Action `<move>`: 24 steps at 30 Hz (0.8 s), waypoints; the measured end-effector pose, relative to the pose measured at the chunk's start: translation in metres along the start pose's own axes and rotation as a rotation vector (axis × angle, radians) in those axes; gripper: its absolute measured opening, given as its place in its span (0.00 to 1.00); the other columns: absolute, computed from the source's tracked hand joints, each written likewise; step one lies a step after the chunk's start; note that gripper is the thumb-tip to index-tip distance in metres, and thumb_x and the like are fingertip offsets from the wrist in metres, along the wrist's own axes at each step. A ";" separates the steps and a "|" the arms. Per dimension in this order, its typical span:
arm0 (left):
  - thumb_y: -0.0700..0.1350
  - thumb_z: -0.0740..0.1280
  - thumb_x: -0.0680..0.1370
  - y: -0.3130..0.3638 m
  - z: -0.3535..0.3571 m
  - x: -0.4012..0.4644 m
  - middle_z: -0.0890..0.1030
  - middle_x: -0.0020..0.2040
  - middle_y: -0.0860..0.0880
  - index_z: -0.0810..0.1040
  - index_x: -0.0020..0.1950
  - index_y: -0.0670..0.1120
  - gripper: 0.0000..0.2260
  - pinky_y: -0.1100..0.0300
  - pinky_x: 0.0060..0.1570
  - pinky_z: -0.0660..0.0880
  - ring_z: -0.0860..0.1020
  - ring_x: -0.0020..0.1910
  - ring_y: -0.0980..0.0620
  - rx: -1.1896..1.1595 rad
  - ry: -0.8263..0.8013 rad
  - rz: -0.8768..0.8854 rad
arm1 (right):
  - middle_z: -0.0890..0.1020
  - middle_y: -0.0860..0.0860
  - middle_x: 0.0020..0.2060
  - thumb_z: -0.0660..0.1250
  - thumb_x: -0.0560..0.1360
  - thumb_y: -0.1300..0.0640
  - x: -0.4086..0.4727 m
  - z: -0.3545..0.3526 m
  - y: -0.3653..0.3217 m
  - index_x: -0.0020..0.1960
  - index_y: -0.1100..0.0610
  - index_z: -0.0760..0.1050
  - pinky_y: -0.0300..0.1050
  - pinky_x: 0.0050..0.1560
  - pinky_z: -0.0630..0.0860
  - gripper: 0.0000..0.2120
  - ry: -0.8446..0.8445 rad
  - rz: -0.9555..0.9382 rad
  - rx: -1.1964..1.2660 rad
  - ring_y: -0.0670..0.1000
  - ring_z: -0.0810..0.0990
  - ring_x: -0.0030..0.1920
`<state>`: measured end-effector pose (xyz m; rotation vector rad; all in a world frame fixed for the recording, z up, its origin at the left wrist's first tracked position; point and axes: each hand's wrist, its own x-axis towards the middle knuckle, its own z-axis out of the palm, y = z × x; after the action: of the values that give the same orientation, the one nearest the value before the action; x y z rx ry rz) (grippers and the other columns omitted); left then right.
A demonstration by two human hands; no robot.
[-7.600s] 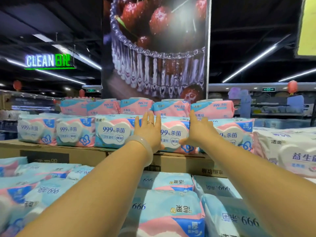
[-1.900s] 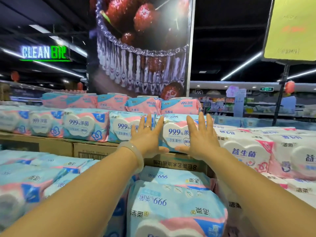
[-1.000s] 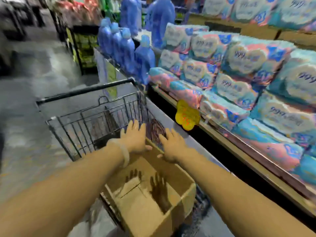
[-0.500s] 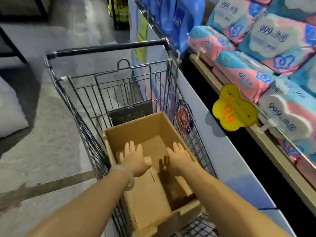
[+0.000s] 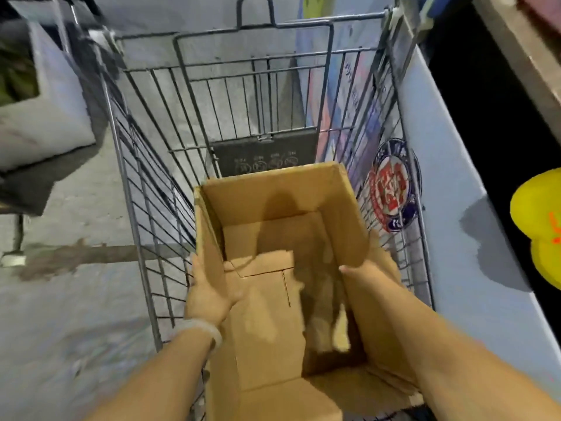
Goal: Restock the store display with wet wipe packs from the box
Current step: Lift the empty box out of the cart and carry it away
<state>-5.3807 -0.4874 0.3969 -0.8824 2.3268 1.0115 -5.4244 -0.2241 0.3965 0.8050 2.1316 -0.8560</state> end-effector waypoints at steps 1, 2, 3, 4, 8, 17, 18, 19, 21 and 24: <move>0.47 0.75 0.70 -0.005 0.003 0.003 0.76 0.60 0.36 0.34 0.76 0.56 0.52 0.51 0.50 0.75 0.77 0.56 0.37 0.032 0.017 0.028 | 0.69 0.67 0.69 0.61 0.79 0.67 -0.001 0.005 0.000 0.71 0.73 0.62 0.52 0.68 0.64 0.23 0.000 0.050 0.040 0.65 0.68 0.69; 0.45 0.74 0.71 -0.010 0.005 0.005 0.79 0.56 0.37 0.32 0.74 0.59 0.52 0.50 0.47 0.77 0.79 0.51 0.38 0.068 0.030 0.049 | 0.70 0.69 0.67 0.60 0.79 0.69 0.000 0.009 0.001 0.70 0.73 0.62 0.51 0.66 0.65 0.22 0.005 0.070 0.069 0.66 0.69 0.68; 0.44 0.72 0.72 -0.015 0.007 0.007 0.80 0.50 0.38 0.30 0.73 0.61 0.52 0.49 0.43 0.78 0.79 0.45 0.40 0.103 0.035 0.060 | 0.72 0.71 0.64 0.59 0.79 0.69 -0.005 0.007 0.001 0.71 0.74 0.60 0.47 0.62 0.69 0.22 0.028 0.082 0.096 0.68 0.71 0.65; 0.43 0.69 0.74 -0.018 0.008 0.009 0.79 0.46 0.39 0.28 0.71 0.62 0.50 0.50 0.39 0.77 0.79 0.40 0.42 0.135 0.038 0.054 | 0.76 0.70 0.58 0.60 0.79 0.67 -0.008 0.001 -0.001 0.73 0.73 0.57 0.43 0.55 0.73 0.25 0.055 0.072 0.062 0.68 0.74 0.58; 0.37 0.58 0.77 -0.017 0.006 0.007 0.76 0.37 0.41 0.28 0.71 0.63 0.42 0.52 0.36 0.75 0.75 0.33 0.45 0.200 0.095 0.071 | 0.82 0.57 0.51 0.63 0.78 0.52 -0.001 -0.010 0.007 0.78 0.54 0.37 0.47 0.44 0.76 0.42 0.272 -0.038 -0.388 0.57 0.82 0.46; 0.37 0.56 0.77 0.006 -0.028 0.002 0.77 0.34 0.40 0.27 0.67 0.71 0.43 0.50 0.33 0.78 0.77 0.32 0.43 0.199 0.117 0.290 | 0.78 0.62 0.58 0.48 0.83 0.50 -0.047 -0.040 -0.014 0.71 0.57 0.68 0.51 0.52 0.69 0.22 0.352 -0.045 -0.345 0.63 0.76 0.60; 0.38 0.57 0.77 0.012 -0.035 -0.001 0.77 0.34 0.41 0.28 0.68 0.69 0.42 0.51 0.33 0.77 0.77 0.32 0.44 0.187 0.119 0.326 | 0.79 0.61 0.57 0.46 0.83 0.47 -0.057 -0.045 -0.016 0.73 0.53 0.66 0.48 0.49 0.67 0.22 0.350 -0.062 -0.324 0.62 0.76 0.59; 0.40 0.57 0.78 0.018 -0.042 -0.004 0.77 0.35 0.42 0.30 0.70 0.68 0.39 0.54 0.33 0.75 0.76 0.32 0.45 0.169 0.115 0.355 | 0.79 0.59 0.51 0.46 0.82 0.44 -0.067 -0.051 -0.018 0.73 0.48 0.63 0.46 0.48 0.64 0.23 0.365 -0.075 -0.294 0.62 0.75 0.57; 0.44 0.55 0.80 0.031 -0.059 -0.014 0.76 0.35 0.43 0.33 0.73 0.65 0.35 0.58 0.29 0.71 0.74 0.30 0.47 0.119 0.103 0.391 | 0.72 0.54 0.38 0.53 0.80 0.44 -0.090 -0.062 -0.023 0.75 0.43 0.55 0.46 0.47 0.62 0.25 0.393 -0.090 -0.290 0.60 0.72 0.48; 0.41 0.58 0.78 0.044 -0.080 -0.027 0.75 0.33 0.42 0.34 0.73 0.65 0.38 0.58 0.27 0.70 0.74 0.30 0.45 0.159 0.131 0.422 | 0.74 0.57 0.43 0.56 0.78 0.58 -0.122 -0.075 -0.030 0.78 0.46 0.36 0.47 0.43 0.65 0.38 0.502 -0.195 -0.446 0.59 0.72 0.43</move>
<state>-5.4046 -0.5151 0.4840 -0.4137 2.7311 0.9292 -5.4046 -0.2191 0.5416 0.6244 2.7390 -0.2491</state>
